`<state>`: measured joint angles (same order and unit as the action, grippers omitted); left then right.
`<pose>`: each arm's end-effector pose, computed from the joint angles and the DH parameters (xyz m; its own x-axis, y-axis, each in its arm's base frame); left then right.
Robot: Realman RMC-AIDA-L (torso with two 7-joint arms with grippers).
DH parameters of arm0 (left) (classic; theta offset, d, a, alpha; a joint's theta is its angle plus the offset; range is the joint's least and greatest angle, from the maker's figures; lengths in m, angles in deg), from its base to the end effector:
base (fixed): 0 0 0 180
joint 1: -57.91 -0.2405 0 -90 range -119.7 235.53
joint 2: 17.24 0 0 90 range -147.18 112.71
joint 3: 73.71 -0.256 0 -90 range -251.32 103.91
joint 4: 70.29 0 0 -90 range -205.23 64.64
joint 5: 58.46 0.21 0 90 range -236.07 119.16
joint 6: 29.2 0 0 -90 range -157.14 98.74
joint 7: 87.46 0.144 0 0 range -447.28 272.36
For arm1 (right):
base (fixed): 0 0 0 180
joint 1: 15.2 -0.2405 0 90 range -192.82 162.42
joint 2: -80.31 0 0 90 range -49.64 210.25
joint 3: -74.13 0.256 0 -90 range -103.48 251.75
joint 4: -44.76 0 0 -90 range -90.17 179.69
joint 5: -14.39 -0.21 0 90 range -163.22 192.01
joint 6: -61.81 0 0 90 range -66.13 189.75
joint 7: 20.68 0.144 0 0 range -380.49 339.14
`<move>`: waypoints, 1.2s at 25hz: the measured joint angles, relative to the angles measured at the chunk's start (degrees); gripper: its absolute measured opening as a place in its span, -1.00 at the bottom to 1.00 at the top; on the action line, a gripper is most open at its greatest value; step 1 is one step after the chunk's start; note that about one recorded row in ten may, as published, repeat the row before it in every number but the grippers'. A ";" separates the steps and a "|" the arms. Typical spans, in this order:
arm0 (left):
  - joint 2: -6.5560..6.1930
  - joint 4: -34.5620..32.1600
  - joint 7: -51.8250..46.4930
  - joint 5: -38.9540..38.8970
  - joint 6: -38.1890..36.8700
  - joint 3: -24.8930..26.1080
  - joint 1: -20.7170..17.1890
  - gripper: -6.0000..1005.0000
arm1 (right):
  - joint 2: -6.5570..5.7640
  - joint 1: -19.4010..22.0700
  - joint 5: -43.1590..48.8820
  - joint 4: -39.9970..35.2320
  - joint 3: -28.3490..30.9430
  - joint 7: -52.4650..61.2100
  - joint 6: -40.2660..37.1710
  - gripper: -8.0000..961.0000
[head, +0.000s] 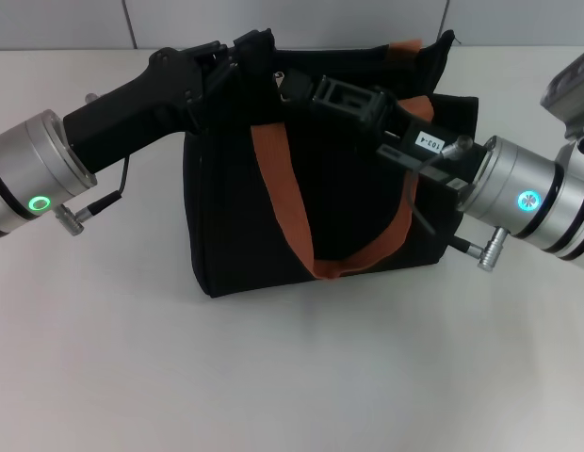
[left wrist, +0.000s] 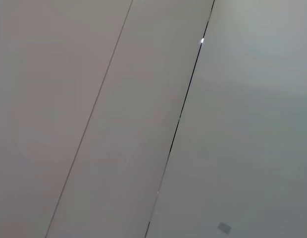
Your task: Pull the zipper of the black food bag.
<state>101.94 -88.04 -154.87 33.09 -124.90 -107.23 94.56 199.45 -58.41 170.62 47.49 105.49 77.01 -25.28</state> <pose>-0.2083 0.3423 -0.0041 0.4456 0.1803 0.8769 0.4563 -0.8884 -0.0493 0.1805 0.3387 -0.0662 0.0014 -0.7733 -0.6341 -0.6499 -0.4826 0.5871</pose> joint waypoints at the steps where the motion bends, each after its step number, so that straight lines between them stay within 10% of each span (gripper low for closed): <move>1: 0.00 0.00 0.00 0.01 0.00 0.02 0.00 -0.90 | 0.03 0.24 -0.04 0.00 -0.03 -0.53 0.03 -0.55; 7: 0.00 -0.03 0.00 0.07 -0.05 0.04 0.12 -0.90 | 0.11 0.82 -0.03 0.18 -0.37 -0.90 1.20 -0.54; 18: 0.00 -0.11 0.27 0.08 0.03 0.09 0.26 -0.90 | 0.13 0.94 -0.20 0.34 0.16 -0.13 1.36 0.07; 30: 0.00 -0.01 0.46 0.05 0.03 0.22 0.27 -0.90 | 0.12 0.52 -0.29 1.25 0.19 0.77 1.50 0.05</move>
<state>101.94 -88.05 -154.41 33.15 -124.87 -107.01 94.83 199.57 -57.89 170.33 48.74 105.68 77.78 -23.78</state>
